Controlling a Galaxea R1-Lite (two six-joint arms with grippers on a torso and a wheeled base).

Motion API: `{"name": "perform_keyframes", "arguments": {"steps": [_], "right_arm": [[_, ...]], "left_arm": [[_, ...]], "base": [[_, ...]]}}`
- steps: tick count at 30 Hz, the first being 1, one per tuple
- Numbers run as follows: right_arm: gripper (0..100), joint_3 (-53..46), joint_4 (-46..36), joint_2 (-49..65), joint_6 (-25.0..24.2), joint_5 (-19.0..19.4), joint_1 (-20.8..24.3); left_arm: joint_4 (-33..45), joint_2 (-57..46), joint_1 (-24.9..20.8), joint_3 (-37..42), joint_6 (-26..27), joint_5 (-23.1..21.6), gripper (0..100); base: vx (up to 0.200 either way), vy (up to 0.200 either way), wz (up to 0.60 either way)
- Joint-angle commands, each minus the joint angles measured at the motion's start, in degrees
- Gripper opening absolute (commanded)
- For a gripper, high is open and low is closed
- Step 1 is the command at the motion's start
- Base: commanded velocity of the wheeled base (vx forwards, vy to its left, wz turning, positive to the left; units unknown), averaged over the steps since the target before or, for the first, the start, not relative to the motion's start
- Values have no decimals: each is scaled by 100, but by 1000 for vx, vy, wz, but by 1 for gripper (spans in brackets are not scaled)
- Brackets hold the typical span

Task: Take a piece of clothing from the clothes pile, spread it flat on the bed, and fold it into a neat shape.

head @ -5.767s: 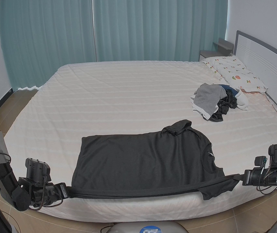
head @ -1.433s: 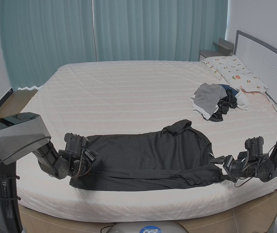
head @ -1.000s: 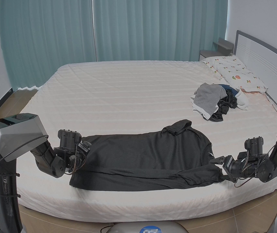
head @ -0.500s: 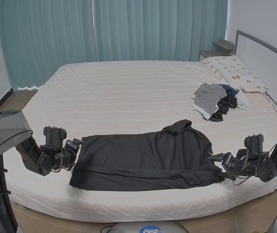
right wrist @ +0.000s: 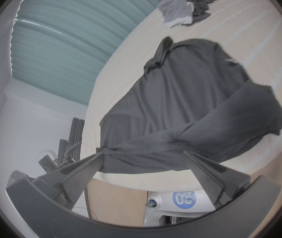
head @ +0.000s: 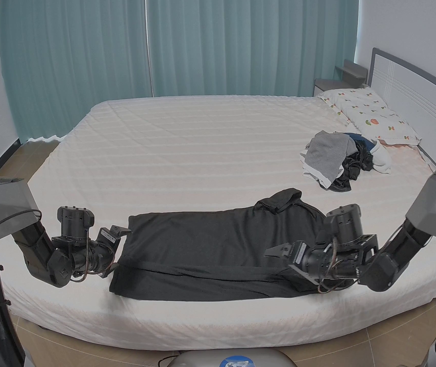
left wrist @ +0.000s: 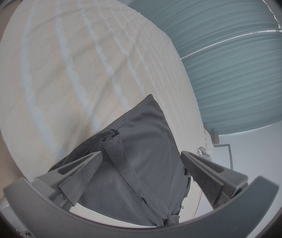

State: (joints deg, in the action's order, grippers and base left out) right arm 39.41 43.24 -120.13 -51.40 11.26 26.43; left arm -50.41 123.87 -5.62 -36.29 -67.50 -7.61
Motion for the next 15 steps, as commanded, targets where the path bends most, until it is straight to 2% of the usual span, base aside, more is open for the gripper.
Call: {"name": "perform_keyframes", "arguments": {"steps": [1, 3, 8, 15], "right_arm": [[100, 761, -211, -846, -2, -177, 565], [100, 919, -290, -907, -2, -204, 583], [100, 1939, -1336, -1233, 24, -265, 556], [100, 2018, -1705, -1197, 156, -265, 600]], "left_arm": [[-66, -3, 43, 96, 35, -74, 100], [-66, -3, 43, 96, 44, -74, 100], [-66, 15, 43, 105, 158, -74, 100], [-66, 41, 43, 105, 176, -74, 100]], "base": [[0, 0, 0], [0, 0, 0], [0, 0, 0], [0, 0, 0]]}}
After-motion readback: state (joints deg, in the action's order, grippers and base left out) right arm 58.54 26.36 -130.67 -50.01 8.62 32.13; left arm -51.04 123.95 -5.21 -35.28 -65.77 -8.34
